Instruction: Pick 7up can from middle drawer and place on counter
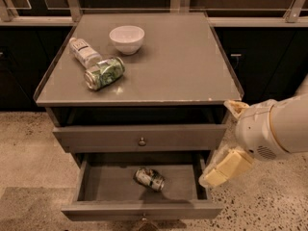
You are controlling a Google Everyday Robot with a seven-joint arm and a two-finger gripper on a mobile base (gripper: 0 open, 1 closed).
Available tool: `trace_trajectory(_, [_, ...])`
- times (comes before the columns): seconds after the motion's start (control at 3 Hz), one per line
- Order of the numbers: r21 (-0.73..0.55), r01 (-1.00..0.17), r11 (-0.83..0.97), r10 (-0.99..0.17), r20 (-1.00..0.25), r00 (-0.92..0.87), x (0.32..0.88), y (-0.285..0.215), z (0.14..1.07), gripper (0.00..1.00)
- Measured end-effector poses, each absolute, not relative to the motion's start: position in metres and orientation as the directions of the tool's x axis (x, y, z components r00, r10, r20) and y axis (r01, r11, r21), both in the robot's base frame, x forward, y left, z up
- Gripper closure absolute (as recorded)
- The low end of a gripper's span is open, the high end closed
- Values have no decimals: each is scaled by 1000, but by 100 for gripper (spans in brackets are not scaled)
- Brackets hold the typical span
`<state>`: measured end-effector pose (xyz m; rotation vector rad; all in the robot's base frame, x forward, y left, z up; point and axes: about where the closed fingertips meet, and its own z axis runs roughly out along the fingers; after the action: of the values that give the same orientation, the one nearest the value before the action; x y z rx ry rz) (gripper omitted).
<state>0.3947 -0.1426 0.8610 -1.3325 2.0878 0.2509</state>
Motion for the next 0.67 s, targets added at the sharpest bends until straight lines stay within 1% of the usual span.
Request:
trace_trajectory(0.33, [-173, -866, 469, -744, -606, -282, 395, -143, 861, 0])
trace_trajectory(0.67, [-76, -856, 512, -688, -633, -355, 389, -142, 816, 0])
